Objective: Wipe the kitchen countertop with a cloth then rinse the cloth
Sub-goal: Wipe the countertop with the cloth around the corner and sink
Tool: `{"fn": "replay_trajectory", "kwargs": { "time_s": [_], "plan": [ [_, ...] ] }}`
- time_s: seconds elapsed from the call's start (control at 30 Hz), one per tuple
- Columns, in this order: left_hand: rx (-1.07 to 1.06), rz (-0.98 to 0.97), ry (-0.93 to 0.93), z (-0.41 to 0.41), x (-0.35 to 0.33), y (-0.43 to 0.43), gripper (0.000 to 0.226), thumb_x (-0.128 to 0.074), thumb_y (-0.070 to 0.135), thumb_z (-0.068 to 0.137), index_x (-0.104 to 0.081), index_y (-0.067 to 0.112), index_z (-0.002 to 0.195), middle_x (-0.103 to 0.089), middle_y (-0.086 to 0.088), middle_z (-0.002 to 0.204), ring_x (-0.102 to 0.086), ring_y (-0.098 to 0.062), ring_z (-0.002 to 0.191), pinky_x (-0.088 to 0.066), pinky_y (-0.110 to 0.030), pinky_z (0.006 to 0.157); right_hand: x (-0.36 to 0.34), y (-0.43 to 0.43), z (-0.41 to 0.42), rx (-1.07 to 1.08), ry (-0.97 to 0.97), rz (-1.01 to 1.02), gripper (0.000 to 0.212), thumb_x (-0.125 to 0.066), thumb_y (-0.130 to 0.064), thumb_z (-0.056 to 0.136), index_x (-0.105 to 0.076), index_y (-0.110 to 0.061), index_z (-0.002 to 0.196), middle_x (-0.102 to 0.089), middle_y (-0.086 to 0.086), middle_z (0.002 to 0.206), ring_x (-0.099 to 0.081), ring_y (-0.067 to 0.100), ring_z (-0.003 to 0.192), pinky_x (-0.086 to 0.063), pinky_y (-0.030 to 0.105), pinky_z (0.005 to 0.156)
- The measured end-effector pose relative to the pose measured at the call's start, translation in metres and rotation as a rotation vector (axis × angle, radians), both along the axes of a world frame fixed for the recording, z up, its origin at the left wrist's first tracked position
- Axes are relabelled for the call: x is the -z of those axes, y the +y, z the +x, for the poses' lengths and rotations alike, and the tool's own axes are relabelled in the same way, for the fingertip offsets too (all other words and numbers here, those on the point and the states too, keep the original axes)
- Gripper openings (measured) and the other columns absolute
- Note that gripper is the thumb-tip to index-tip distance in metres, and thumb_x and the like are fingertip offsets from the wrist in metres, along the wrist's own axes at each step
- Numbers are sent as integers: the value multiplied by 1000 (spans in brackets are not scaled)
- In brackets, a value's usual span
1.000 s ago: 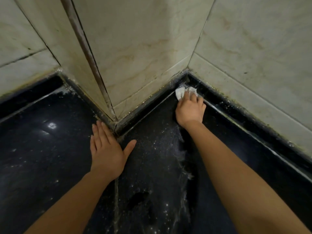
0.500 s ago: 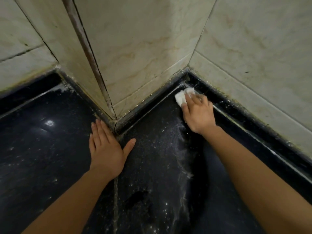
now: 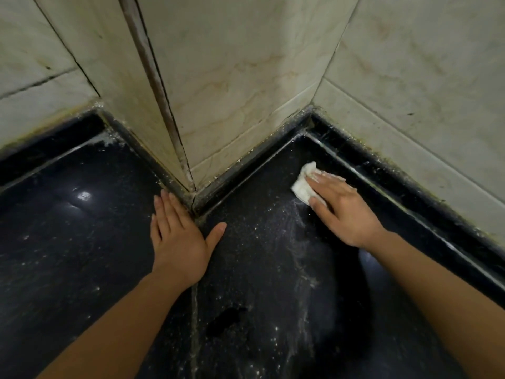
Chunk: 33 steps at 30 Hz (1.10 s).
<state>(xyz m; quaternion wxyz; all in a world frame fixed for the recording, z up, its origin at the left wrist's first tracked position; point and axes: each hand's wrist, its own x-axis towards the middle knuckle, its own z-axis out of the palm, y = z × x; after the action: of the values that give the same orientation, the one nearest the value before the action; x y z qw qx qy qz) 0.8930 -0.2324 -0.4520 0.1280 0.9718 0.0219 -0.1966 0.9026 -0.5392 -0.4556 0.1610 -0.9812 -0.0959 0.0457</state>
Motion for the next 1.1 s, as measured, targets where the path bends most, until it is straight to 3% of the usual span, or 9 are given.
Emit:
{"fn": "replay_trajectory", "kwargs": {
  "time_s": [0.1,0.27,0.43,0.57,0.67,0.73,0.83,0.93,1.1],
  "plan": [
    [2,0,11,0,-1,0,105,-7,75,79,28,-2,140,34,-17,150,31,-26,139,15,-39,112,1,4,34,106,13,-13,61,-23,-54,95,-29,-25,148,-25,3,156,-15,18,146,-10,37,120],
    [-2,-3,3,1,-1,0,105,-9,75,80,27,-2,141,32,-16,151,29,-26,140,14,-39,113,3,40,76,280,118,31,52,-22,-42,103,-12,-29,152,-4,-2,160,5,17,147,3,35,119],
    [1,-6,7,1,-1,0,107,-10,76,79,26,-3,142,30,-17,152,28,-27,141,12,-40,114,2,43,11,-13,80,111,48,-27,-36,103,-21,-25,150,-15,0,158,-3,17,147,2,29,118],
    [0,-7,8,1,0,0,108,-10,76,78,25,-3,142,29,-18,152,27,-27,141,12,-41,115,-6,47,-60,-208,121,118,49,-24,-40,101,-24,-27,148,-16,-10,156,-4,4,146,-3,24,119],
    [1,4,6,1,0,0,107,-11,76,79,25,-3,142,29,-18,152,27,-27,141,12,-41,114,-14,36,-62,-276,113,73,50,-24,-40,101,-29,-24,148,-21,-12,154,-10,0,144,-5,19,118],
    [1,9,13,1,0,0,107,-11,76,79,25,-3,142,30,-18,152,27,-27,141,13,-40,114,-11,24,-37,-210,84,63,51,-24,-43,100,-29,-26,148,-24,-9,154,-13,5,145,-8,23,119],
    [1,12,16,1,-1,-1,107,-10,75,79,25,-4,142,30,-18,152,27,-27,141,12,-41,115,-2,13,14,55,94,4,51,-19,-46,101,-17,-31,150,-10,-5,159,0,15,147,-2,36,120],
    [-1,6,16,2,-1,0,107,-10,76,78,25,-3,142,30,-18,152,27,-27,141,12,-41,115,-1,24,52,224,174,-48,50,-16,-43,103,-9,-34,151,0,-2,161,9,18,147,7,34,119],
    [0,-2,19,2,-1,0,111,-8,78,74,25,-4,141,28,-19,152,26,-29,141,10,-42,115,0,41,5,108,157,4,50,-18,-46,102,-10,-36,149,-1,-4,160,11,16,146,8,34,118]
  ]
}}
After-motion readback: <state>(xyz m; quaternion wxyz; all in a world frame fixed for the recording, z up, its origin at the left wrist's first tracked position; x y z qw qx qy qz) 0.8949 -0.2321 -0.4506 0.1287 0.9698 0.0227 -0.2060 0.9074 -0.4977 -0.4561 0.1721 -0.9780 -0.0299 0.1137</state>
